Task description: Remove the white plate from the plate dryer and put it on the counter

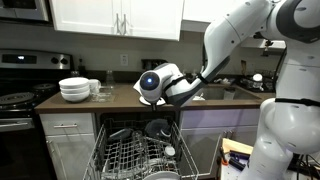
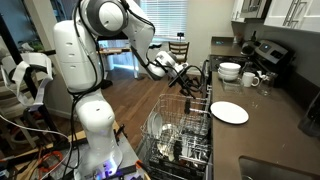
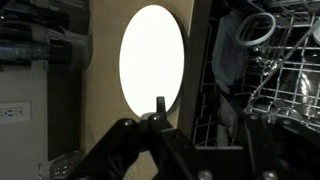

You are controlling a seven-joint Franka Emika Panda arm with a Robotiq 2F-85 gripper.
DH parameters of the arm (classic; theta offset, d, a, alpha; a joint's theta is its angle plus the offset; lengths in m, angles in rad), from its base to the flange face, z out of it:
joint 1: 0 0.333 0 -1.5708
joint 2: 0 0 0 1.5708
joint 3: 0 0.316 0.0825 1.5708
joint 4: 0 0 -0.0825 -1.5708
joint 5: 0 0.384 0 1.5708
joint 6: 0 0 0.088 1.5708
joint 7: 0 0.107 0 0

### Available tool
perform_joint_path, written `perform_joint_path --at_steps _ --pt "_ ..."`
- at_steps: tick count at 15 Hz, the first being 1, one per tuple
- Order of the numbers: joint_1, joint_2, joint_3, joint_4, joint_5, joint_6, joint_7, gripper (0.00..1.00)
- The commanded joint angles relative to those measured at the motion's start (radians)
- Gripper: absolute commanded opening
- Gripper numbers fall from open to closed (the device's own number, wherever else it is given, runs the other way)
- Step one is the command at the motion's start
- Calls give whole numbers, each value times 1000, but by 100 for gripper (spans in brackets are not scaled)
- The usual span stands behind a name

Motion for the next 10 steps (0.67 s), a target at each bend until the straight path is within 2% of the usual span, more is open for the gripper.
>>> perform_joint_path --at_steps 1,6,10 --pt "19 -117 19 -81 96 43 -113 81" --pt "49 -198 31 -134 185 75 -208 99" --pt "68 -241 30 -173 246 153 -298 100"
